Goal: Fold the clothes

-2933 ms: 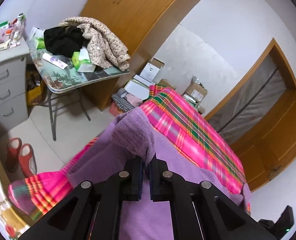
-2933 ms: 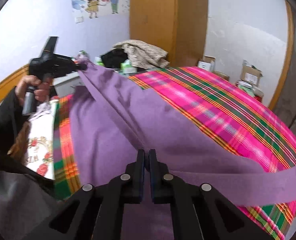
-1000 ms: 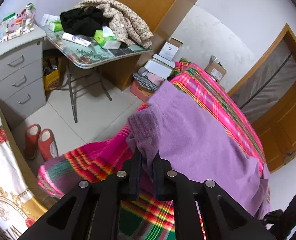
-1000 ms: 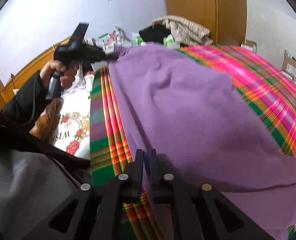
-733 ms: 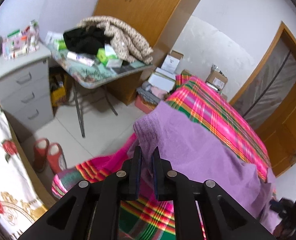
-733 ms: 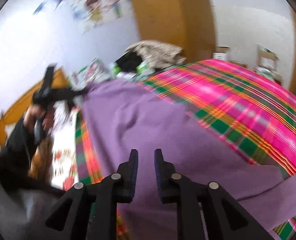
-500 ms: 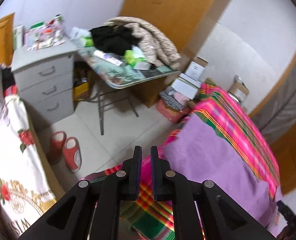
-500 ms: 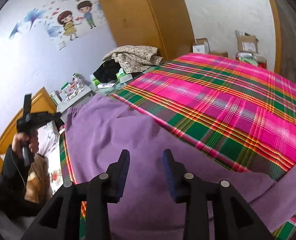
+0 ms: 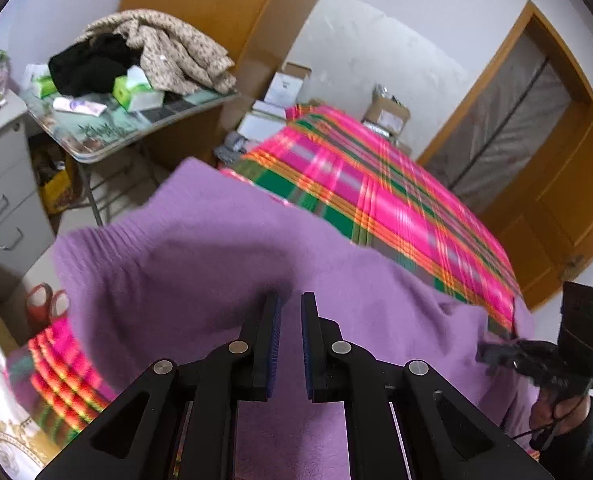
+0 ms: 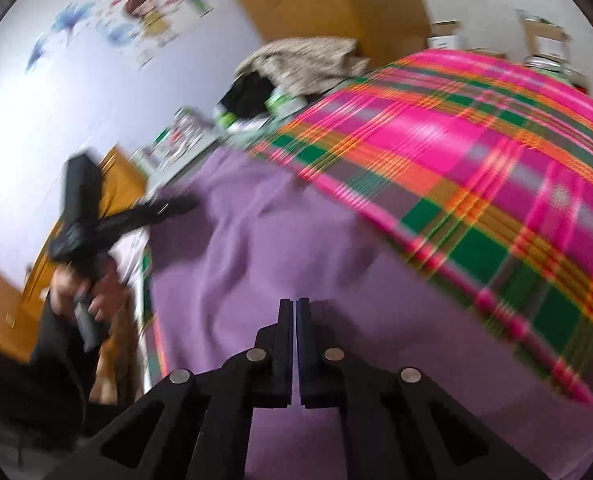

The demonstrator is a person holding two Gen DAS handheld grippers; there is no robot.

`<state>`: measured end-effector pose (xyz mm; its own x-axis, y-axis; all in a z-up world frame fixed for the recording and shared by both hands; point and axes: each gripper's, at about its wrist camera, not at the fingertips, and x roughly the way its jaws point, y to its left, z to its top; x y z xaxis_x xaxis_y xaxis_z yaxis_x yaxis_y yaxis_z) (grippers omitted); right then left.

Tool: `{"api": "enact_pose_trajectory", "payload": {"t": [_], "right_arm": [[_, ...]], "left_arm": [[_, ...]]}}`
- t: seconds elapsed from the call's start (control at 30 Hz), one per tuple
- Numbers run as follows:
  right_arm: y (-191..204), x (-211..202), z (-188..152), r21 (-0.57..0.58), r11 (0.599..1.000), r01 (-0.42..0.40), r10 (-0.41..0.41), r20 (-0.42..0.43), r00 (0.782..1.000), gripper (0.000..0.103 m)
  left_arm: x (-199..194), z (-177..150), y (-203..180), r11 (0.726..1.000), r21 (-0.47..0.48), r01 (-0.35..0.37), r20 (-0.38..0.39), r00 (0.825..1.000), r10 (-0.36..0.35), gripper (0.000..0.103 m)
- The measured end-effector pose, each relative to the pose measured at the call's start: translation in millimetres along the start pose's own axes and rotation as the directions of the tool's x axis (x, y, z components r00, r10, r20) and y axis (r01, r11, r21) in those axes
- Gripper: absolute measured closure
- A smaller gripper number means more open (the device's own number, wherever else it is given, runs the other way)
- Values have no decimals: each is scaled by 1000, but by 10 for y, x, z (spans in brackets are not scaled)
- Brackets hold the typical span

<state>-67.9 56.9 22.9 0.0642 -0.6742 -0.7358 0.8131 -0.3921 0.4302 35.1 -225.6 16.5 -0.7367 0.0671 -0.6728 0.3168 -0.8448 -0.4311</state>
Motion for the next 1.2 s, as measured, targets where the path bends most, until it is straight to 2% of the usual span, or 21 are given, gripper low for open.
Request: {"api": "enact_pose_trajectory", "payload": {"t": [0.03,0.1,0.13,0.2,0.23,0.27,0.33,0.47,0.5,0.53,0.57,0.77,0.93,1.03,1.1,1.2], "right_arm": [[21,42,-50,-15,1000,-12,12,-37,999,100],[34,99,-135,-21,1000,18,-20,-73,997,100],[12,76,-139,-11,999,34,-35,-61,998,100],[-54,-87,-77,25,998,61,-62,36,997,99],[-85,-159,-35,41,996,74,-77,78,994,90],[-118,-221,19,58,994,92,-98,117,988,77],[-174,-229,146,61,991,115,-123,148,981,62],[-247,40,302,37,993,111,-115,97,989,62],[-251,111,305,29,995,100,-102,80,992,65],[-230,157,285,14,996,90,-91,65,994,86],[-188,179,254,-7,997,81,-80,58,995,97],[145,198,-22,-142,989,48,-50,-8,999,98],[126,279,-159,-108,994,29,-37,-69,997,96],[127,229,-141,-99,994,38,-45,-70,997,93],[124,176,-86,-87,995,49,-53,-42,998,88],[35,118,46,-14,1000,24,-24,17,1000,78]], "left_arm": [[22,-11,15,1000,-2,-1,-6,1000,1,94],[57,-27,29,1000,-10,-3,-15,1000,3,94],[59,-35,26,1000,-10,-3,-15,1000,3,94],[57,-55,16,1000,-8,-5,-15,1000,5,94],[56,-64,10,1000,-7,-5,-15,1000,5,94],[63,-66,7,1000,-6,-6,-17,1000,6,94],[79,-65,1,1000,-4,-7,-21,1000,7,94],[100,-91,-5,1000,1,-6,-31,999,6,94],[106,-97,-7,1000,3,-5,-34,999,5,94],[111,-104,-8,1000,4,-5,-36,999,5,94],[116,-110,-9,1000,5,-4,-39,999,5,94],[152,-146,-16,1000,12,-2,-53,999,2,94],[169,-153,-6,1000,10,5,-57,998,-4,94],[164,-155,3,1000,10,10,-57,998,-10,89],[151,-166,4,1000,11,13,-56,998,-12,89],[144,-175,4,1000,12,15,-55,998,-14,89]]}}
